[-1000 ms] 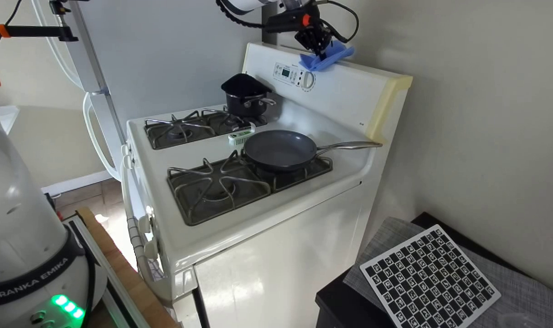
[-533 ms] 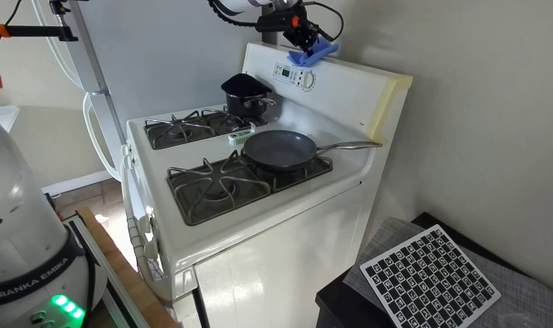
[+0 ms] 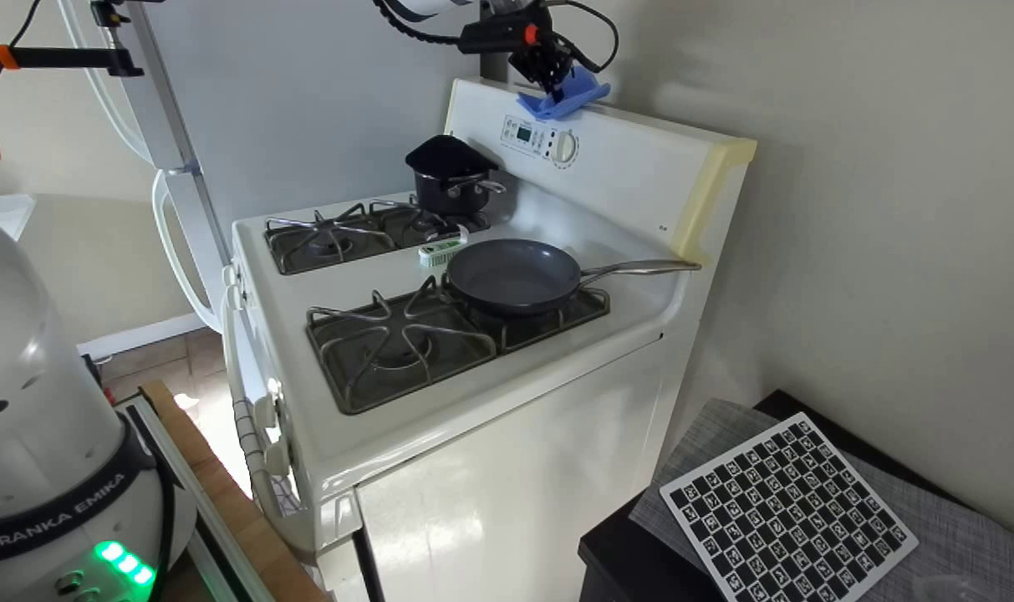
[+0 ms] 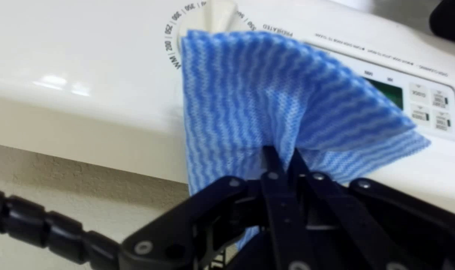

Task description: Lift the blue tower from the stove, use it to wipe the top of the stove and then put it back on the stove

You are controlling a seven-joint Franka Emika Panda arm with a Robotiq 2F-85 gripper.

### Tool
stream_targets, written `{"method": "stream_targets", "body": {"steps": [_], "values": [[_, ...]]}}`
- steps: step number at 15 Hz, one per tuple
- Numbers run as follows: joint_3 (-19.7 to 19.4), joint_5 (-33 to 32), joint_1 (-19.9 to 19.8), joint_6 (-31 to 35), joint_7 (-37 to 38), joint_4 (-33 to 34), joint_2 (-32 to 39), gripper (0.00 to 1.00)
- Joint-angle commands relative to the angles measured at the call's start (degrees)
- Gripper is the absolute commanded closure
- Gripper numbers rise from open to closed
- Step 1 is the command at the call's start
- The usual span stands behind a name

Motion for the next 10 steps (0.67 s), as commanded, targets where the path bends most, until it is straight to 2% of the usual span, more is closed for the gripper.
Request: {"method": "stream_targets", "body": {"steps": [1,10], "values": [[1.1,1.6,1.0,-4.3,0.0,-6.9,-7.7,1.0],[5.1,1.0,1.0,-16.3,6.0,-17.5,-20.8,1.0]]}}
